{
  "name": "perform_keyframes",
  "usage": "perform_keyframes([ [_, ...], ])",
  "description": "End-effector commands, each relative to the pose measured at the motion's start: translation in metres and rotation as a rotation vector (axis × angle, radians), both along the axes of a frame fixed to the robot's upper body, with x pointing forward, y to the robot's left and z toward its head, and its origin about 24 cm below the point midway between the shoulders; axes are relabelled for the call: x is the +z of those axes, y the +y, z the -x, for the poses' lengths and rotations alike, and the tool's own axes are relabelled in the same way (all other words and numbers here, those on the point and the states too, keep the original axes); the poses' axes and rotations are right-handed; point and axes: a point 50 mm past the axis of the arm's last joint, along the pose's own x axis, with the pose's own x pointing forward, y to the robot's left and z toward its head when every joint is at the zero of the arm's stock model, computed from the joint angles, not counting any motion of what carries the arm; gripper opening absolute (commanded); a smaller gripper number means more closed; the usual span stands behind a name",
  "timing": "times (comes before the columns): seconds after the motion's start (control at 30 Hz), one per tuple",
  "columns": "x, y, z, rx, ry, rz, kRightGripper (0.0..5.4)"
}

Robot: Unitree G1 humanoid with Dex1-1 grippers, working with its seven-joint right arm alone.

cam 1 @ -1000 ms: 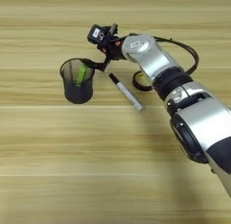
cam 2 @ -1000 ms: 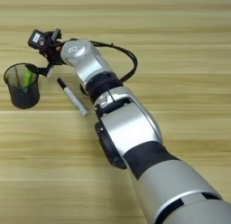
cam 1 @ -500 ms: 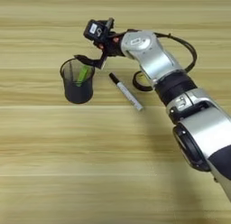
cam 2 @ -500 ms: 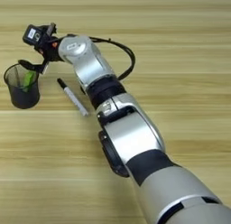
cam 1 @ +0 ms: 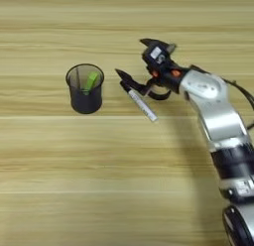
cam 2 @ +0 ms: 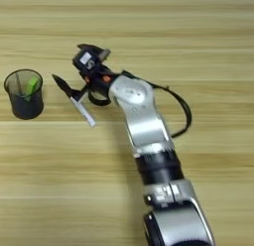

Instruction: Move the objects on the table

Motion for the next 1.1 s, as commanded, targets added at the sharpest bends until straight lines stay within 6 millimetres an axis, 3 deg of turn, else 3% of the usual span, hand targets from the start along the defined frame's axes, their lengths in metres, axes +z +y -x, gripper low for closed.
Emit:
perform_keyframes([
  [0.03,0.040,-0.029,0.012,-0.182,-0.253,-0.140,5.39],
  [0.27,0.019,-0.046,0.015,-0.384,-0.325,-0.293,5.39],
  [0.5,-0.008,-0.048,-0.009,-0.482,-0.250,-0.454,5.39],
  [1.1,-0.019,-0.050,-0.023,-0.526,-0.336,-0.481,5.39],
])
